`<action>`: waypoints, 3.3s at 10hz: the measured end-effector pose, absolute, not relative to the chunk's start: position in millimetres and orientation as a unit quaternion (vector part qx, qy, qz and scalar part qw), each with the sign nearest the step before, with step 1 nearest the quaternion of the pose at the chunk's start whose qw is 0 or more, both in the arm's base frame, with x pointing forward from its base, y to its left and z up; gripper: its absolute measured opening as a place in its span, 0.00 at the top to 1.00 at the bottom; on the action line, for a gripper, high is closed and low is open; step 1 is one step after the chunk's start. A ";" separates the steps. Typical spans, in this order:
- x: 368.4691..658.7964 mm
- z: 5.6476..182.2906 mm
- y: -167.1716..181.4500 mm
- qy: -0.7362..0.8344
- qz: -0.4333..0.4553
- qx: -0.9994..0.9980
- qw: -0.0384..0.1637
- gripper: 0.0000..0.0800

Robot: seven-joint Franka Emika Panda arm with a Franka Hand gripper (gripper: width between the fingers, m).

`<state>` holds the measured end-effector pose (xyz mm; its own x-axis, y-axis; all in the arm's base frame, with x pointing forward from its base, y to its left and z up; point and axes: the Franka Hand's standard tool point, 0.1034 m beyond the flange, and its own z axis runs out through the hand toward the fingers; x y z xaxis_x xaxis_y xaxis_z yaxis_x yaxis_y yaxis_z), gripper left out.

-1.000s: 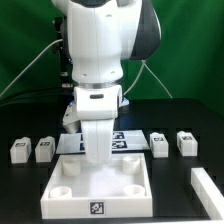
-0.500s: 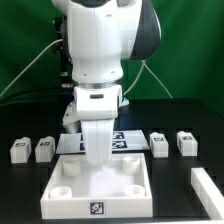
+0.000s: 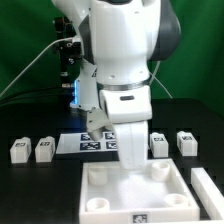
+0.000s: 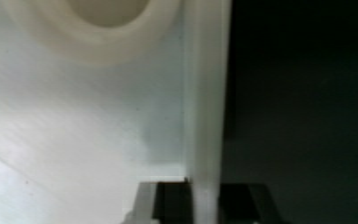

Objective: Assemble one leg

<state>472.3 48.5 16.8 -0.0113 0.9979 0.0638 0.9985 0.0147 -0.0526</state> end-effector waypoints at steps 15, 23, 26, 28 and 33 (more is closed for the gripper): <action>489.4 16.5 61.6 -0.710 -0.010 -0.703 0.045 0.21; 490.1 18.1 60.4 -0.697 -0.010 -0.716 0.044 0.19; 481.6 50.1 67.4 -0.663 -0.016 -0.748 0.026 0.19; 472.3 68.2 82.4 -0.563 -0.016 -0.826 0.021 0.19; 440.5 70.9 154.6 -0.276 -0.022 -0.960 0.037 0.19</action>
Offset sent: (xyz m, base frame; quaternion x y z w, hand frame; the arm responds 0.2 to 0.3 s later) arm 0.0154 0.0246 -0.0035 0.0039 0.0166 -0.0258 0.9995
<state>440.5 154.6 70.9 0.8462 0.5291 0.0633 0.5324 -0.8444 -0.0594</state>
